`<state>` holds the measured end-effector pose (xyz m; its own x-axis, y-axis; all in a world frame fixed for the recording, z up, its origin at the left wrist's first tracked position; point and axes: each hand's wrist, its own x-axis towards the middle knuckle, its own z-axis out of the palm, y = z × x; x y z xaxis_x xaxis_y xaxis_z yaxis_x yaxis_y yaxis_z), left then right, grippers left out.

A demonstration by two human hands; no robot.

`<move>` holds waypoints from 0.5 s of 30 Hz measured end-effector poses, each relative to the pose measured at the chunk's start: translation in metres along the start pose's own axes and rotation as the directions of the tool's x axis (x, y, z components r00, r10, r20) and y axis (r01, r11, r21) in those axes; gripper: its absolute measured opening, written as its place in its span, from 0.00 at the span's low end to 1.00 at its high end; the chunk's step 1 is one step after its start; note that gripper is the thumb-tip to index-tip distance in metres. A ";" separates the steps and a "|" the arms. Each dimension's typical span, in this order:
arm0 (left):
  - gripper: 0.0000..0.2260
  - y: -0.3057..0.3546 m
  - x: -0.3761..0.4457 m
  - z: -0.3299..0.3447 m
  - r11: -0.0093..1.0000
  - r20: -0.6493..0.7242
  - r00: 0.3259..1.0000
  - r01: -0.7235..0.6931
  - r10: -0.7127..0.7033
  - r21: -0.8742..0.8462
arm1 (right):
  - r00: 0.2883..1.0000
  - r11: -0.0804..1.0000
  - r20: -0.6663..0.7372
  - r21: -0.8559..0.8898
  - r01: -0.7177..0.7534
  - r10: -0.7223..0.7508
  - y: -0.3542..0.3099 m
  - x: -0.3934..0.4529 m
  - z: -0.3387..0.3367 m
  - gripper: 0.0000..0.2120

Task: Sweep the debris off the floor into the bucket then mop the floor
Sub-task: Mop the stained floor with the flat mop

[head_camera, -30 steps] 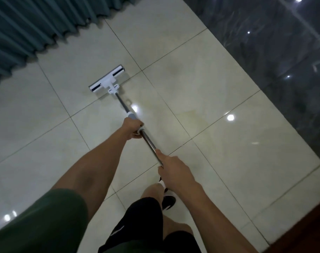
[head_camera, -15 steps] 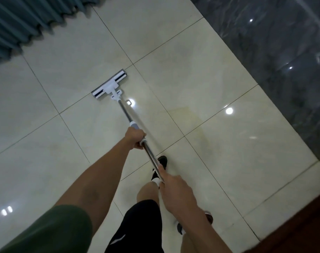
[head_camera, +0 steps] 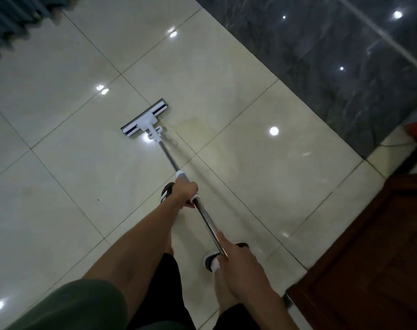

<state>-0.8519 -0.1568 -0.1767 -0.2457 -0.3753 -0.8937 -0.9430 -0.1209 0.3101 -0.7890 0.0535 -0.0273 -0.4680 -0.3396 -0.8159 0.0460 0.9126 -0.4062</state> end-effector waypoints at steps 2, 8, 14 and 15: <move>0.06 -0.007 -0.019 0.036 1.000 0.030 1.000 -0.008 0.008 0.021 | 0.999 0.999 0.011 0.025 -0.041 0.040 0.036 -0.021 -0.004 0.27; 0.04 -0.028 -0.080 0.131 0.985 0.113 0.993 -0.053 0.034 0.162 | 0.988 0.981 0.048 0.121 -0.153 0.148 0.112 -0.090 -0.018 0.26; 0.12 -0.039 -0.118 0.170 0.980 0.177 0.983 -0.073 0.040 0.186 | 0.984 0.982 0.071 0.088 -0.168 0.162 0.144 -0.130 -0.025 0.31; 0.10 -0.039 -0.121 0.166 0.983 0.165 0.985 -0.071 0.043 0.167 | 0.985 0.982 0.068 0.095 -0.165 0.159 0.143 -0.130 -0.024 0.31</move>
<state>-0.8228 0.0456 -0.1338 -0.3197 -0.2237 -0.9207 -0.9474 0.0611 0.3141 -0.7426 0.2338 0.0308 -0.3936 -0.2049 -0.8962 0.2063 0.9303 -0.3033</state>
